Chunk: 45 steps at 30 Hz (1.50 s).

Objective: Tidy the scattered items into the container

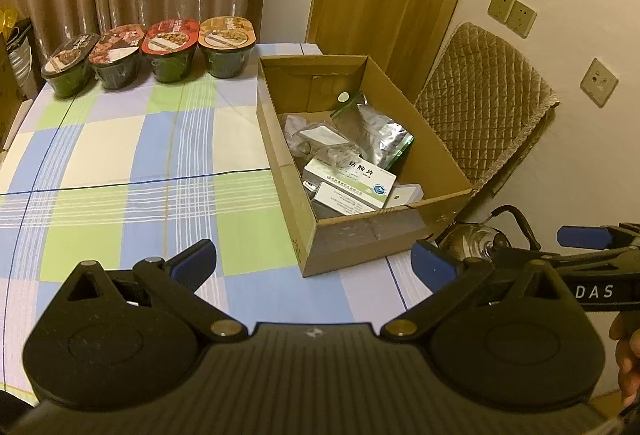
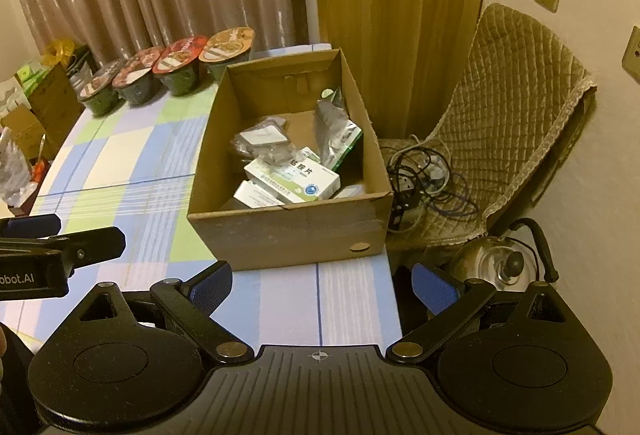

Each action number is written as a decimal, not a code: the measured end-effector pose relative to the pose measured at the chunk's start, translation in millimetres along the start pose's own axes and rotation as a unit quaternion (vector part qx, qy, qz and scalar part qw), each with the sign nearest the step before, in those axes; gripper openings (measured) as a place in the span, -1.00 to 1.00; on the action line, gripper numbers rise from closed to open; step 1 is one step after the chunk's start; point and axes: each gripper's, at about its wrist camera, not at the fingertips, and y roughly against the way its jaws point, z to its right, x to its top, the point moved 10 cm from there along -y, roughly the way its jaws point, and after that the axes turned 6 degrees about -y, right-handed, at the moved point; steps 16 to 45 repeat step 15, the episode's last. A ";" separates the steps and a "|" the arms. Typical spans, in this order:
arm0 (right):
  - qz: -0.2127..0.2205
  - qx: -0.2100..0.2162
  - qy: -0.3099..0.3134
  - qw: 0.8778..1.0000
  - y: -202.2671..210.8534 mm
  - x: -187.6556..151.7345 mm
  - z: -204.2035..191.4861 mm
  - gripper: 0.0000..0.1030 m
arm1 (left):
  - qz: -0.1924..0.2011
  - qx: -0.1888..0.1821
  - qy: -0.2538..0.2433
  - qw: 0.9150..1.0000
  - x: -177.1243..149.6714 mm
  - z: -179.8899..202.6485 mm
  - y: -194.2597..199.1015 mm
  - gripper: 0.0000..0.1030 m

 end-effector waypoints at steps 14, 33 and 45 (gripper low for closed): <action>0.013 0.000 0.008 1.000 12.9 -0.5 -9.1 0.96 | 0.013 -0.002 -0.006 1.000 -0.9 1.3 12.7 0.98; 0.014 0.000 0.008 1.000 13.0 -0.5 -9.4 0.96 | 0.013 -0.001 -0.006 1.000 -1.0 1.2 12.8 0.98; 0.014 0.000 0.008 1.000 13.0 -0.5 -9.4 0.96 | 0.013 -0.001 -0.006 1.000 -1.0 1.2 12.8 0.98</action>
